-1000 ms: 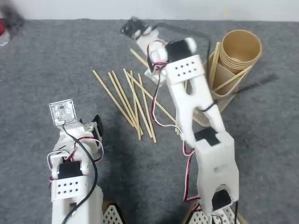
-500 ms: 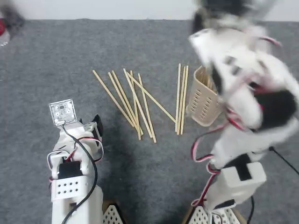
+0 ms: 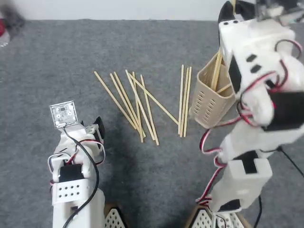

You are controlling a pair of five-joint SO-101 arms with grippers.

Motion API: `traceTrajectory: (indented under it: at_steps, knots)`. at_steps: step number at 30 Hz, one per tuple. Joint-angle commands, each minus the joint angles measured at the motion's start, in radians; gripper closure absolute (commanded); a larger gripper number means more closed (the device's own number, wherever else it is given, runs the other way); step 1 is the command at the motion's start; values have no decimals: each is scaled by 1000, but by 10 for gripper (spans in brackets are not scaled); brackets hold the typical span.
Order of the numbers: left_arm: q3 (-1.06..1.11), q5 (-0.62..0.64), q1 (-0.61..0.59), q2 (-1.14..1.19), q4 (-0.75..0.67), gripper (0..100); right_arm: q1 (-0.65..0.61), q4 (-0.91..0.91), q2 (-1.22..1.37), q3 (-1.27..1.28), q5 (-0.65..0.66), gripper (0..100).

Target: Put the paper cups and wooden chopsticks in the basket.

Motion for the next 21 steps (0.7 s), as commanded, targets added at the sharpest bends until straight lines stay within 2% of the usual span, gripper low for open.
traceTrajectory:
  at_steps: [1, 8, 13, 16, 21]
  knots:
    - [-4, -5, 3, -15, -21, 816, -47, 48, -168, 69, -40, 991]
    - [-4, -5, 5, -15, -21, 816, -91, -21, -496, 807, -49, 991]
    - [-4, -5, 5, -15, -23, 816, -27, -377, -645, 1169, -26, 991]
    - [-4, -5, 5, -15, -23, 816, -21, -615, -702, 1373, 46, 991]
    - [-4, -5, 5, -15, -23, 816, -1, -947, -803, 1676, 61, 991]
